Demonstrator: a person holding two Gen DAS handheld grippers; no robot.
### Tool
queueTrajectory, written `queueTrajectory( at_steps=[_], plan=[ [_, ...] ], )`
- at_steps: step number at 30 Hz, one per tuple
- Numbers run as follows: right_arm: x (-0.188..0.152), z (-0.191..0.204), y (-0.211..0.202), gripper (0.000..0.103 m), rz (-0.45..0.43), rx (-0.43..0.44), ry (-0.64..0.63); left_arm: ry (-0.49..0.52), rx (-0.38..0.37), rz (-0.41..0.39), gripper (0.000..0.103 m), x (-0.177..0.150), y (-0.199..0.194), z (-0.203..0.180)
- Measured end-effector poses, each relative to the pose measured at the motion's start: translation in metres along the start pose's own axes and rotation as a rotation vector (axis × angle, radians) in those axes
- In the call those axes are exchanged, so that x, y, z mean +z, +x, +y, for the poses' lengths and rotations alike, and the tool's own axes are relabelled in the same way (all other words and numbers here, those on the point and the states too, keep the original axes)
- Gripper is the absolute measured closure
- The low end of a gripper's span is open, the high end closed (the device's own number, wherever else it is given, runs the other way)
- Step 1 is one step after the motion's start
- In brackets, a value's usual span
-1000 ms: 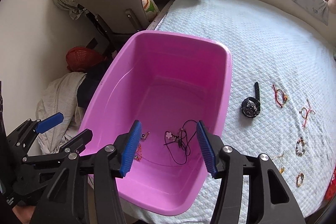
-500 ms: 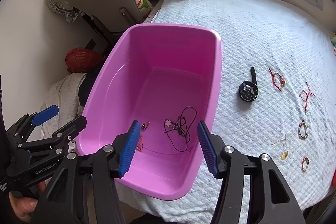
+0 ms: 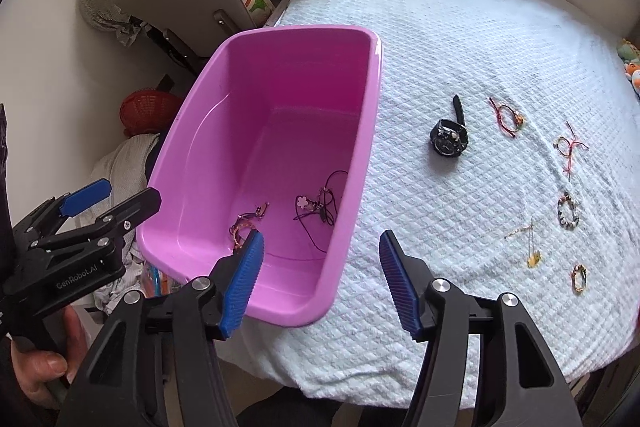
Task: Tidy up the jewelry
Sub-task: 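Withdraw both open tools from the basin toward the bed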
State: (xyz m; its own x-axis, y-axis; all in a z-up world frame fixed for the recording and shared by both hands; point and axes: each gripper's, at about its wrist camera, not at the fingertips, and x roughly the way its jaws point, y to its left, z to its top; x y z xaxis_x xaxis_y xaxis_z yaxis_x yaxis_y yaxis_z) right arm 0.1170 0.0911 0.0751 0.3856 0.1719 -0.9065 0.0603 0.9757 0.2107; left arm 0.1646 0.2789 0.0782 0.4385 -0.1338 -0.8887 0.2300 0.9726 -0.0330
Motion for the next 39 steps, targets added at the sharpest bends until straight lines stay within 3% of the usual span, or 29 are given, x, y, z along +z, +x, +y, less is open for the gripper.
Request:
queueTrajectory(
  at_steps=[10, 19, 24, 34, 39],
  plan=[
    [-0.075, -0.081, -0.043, 0.041, -0.029, 0.022, 0.085, 0.026, 0.012, -0.015, 0.018, -0.038, -0.029, -0.074],
    [-0.17, -0.201, -0.093, 0.034, -0.075, 0.016, 0.153, -0.038, 0.03, 0.001, 0.014, -0.089, -0.057, -0.161],
    [-0.211, -0.266, -0.107, 0.034, -0.056, -0.005, 0.185, -0.067, 0.035, -0.009, 0.012, -0.116, -0.071, -0.209],
    [-0.242, -0.359, -0.117, 0.032, -0.043, -0.061, 0.314, 0.062, 0.01, -0.001, 0.007, -0.138, -0.064, -0.285],
    [-0.239, -0.383, -0.119, 0.029, -0.061, -0.106, 0.349, 0.062, -0.082, 0.035, 0.007, -0.134, -0.034, -0.313]
  ],
)
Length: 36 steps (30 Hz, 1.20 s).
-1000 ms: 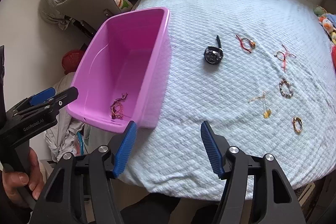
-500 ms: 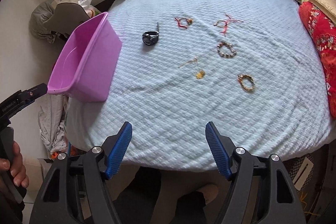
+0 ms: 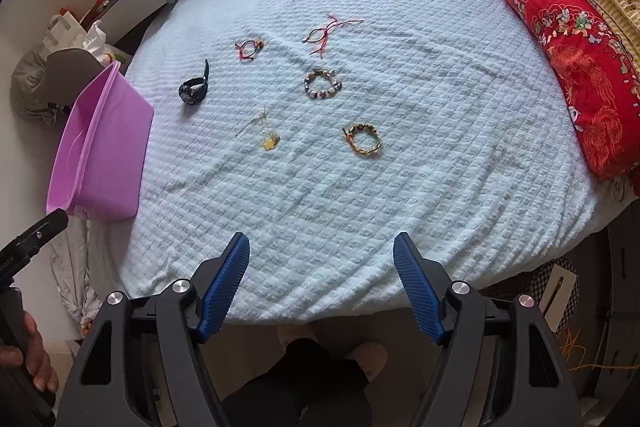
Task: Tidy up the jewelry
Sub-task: 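Withdraw both open tools from the basin toward the bed, then grasp the gold pendant necklace with left tool while right grasps rainbow braided bracelet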
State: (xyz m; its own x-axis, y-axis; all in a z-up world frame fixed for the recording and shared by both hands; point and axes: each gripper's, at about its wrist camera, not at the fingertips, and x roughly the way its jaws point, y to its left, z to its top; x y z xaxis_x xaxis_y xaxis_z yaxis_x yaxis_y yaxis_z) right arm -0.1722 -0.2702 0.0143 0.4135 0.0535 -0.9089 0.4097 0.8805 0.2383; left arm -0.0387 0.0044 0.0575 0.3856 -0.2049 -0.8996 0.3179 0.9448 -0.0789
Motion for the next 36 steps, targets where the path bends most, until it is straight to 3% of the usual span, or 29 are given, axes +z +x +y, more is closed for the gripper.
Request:
queueTrajectory(
  at_steps=[6, 10, 14, 20, 28, 36],
  plan=[
    [0.02, -0.031, 0.019, 0.028, -0.016, -0.043, 0.026, 0.047, -0.002, 0.043, 0.007, 0.007, 0.048, -0.036],
    [0.035, -0.049, 0.044, 0.027, -0.037, -0.045, -0.022, 0.036, 0.021, 0.021, 0.007, 0.012, 0.073, -0.057],
    [0.046, -0.063, 0.082, 0.027, -0.044, -0.029, -0.107, -0.025, 0.082, -0.006, 0.007, 0.01, 0.105, -0.072],
    [0.049, -0.064, 0.131, 0.027, -0.058, 0.001, -0.227, -0.108, 0.094, -0.04, 0.007, 0.001, 0.155, -0.087],
    [0.048, -0.065, 0.192, 0.027, -0.125, 0.016, -0.228, -0.044, 0.089, -0.116, 0.007, -0.002, 0.222, -0.103],
    [0.052, -0.066, 0.232, 0.027, -0.161, -0.005, -0.215, 0.005, 0.089, -0.158, 0.007, 0.003, 0.263, -0.115]
  ],
)
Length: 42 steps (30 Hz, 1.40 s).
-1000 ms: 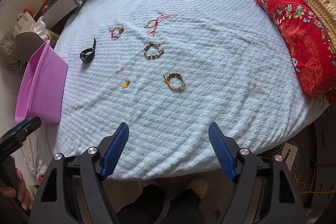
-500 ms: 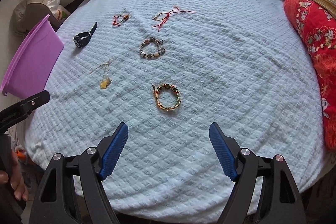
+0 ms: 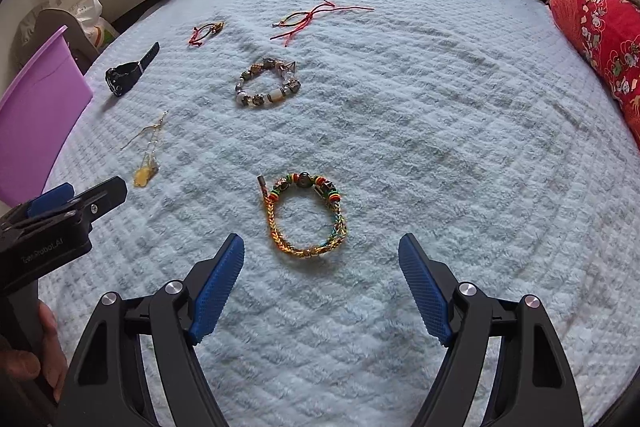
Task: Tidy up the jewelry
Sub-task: 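Grasp the gold pendant necklace with left tool while right grasps rainbow braided bracelet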
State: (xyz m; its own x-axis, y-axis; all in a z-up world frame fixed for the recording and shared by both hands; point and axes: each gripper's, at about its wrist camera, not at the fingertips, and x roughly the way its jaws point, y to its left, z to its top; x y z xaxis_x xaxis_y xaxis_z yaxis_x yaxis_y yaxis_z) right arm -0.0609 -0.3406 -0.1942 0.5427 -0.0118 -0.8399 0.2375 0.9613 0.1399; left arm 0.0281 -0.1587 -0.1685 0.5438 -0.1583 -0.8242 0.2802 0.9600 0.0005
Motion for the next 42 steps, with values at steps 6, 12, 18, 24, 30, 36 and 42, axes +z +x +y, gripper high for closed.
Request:
queueTrajectory(
  at_steps=[6, 12, 18, 24, 30, 36, 42],
  plan=[
    [0.001, 0.004, 0.012, 0.027, -0.016, -0.011, 0.004, 0.02, -0.007, -0.005, 0.007, 0.007, 0.021, -0.009],
    [0.004, 0.006, 0.019, 0.027, -0.037, -0.027, 0.001, -0.014, 0.005, 0.012, 0.007, 0.01, 0.039, -0.005],
    [0.004, 0.009, 0.025, 0.027, -0.049, -0.048, -0.025, -0.023, 0.014, 0.016, 0.007, 0.015, 0.051, -0.008],
    [0.002, 0.012, 0.027, 0.027, -0.06, -0.072, -0.043, 0.009, 0.046, 0.007, 0.007, 0.015, 0.058, -0.019],
    [0.002, 0.014, 0.028, 0.027, -0.058, -0.078, -0.053, -0.01, 0.023, -0.008, 0.015, 0.01, 0.052, -0.013],
    [0.002, 0.016, 0.029, 0.028, -0.061, -0.09, -0.064, 0.036, 0.06, -0.018, 0.027, 0.007, 0.048, -0.025],
    [0.002, 0.016, 0.029, 0.028, -0.052, -0.087, -0.063, 0.094, 0.042, -0.021, 0.052, 0.005, 0.043, -0.038]
  ],
)
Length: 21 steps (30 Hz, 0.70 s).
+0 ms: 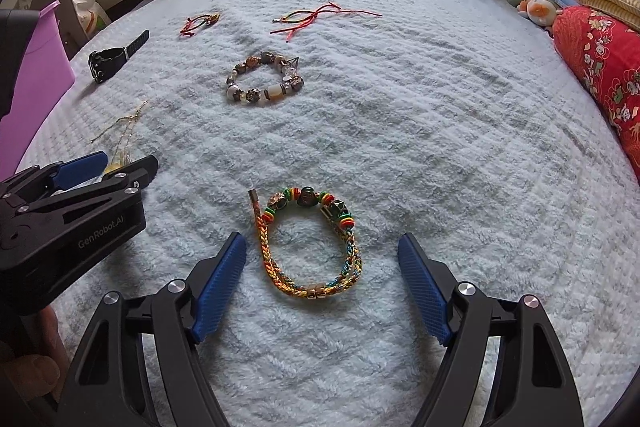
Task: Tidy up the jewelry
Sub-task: 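Grasp the gold pendant necklace with left tool while right grasps rainbow braided bracelet, then carry the necklace and braided bracelet up and over the pink basin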
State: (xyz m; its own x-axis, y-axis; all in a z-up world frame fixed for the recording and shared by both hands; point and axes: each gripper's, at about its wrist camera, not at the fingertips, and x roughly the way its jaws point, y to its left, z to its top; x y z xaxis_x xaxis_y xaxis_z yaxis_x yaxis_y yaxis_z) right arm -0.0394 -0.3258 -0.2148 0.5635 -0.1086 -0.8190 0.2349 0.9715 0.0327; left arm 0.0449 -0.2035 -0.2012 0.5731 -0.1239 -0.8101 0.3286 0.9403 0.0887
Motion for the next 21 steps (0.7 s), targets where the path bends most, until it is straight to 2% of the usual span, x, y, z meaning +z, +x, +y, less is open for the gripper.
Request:
queueTrajectory(
  at_steps=[4, 6, 7, 8, 9, 10, 11, 12, 21],
  plan=[
    [0.002, 0.001, -0.002, 0.034, 0.004, 0.005, -0.011, -0.006, -0.034, 0.01, 0.065, -0.002, -0.003, 0.002],
    [0.003, 0.004, -0.004, 0.049, 0.001, 0.022, -0.032, 0.001, -0.041, 0.018, 0.071, -0.003, -0.004, 0.0],
    [0.003, 0.008, -0.005, 0.053, -0.001, 0.022, -0.052, 0.0, -0.045, 0.021, 0.075, -0.004, -0.006, 0.001],
    [0.003, 0.011, -0.006, 0.062, -0.001, 0.029, -0.069, -0.005, -0.053, 0.026, 0.082, -0.004, -0.007, 0.001],
    [0.003, 0.013, -0.008, 0.068, -0.002, 0.033, -0.08, -0.012, -0.061, 0.031, 0.082, -0.004, -0.008, 0.002],
    [0.003, 0.014, -0.009, 0.07, -0.004, 0.033, -0.082, -0.019, -0.067, 0.035, 0.082, -0.004, -0.009, 0.004],
    [0.004, 0.013, -0.01, 0.078, -0.004, 0.039, -0.074, -0.027, -0.075, 0.039, 0.082, -0.004, -0.01, 0.005],
    [0.004, 0.011, -0.011, 0.091, 0.001, 0.045, -0.062, -0.034, -0.082, 0.043, 0.082, -0.004, -0.012, 0.007],
    [0.012, 0.003, -0.033, 0.096, 0.028, 0.085, -0.033, -0.068, -0.128, 0.061, 0.082, 0.001, -0.041, 0.019]
  ],
)
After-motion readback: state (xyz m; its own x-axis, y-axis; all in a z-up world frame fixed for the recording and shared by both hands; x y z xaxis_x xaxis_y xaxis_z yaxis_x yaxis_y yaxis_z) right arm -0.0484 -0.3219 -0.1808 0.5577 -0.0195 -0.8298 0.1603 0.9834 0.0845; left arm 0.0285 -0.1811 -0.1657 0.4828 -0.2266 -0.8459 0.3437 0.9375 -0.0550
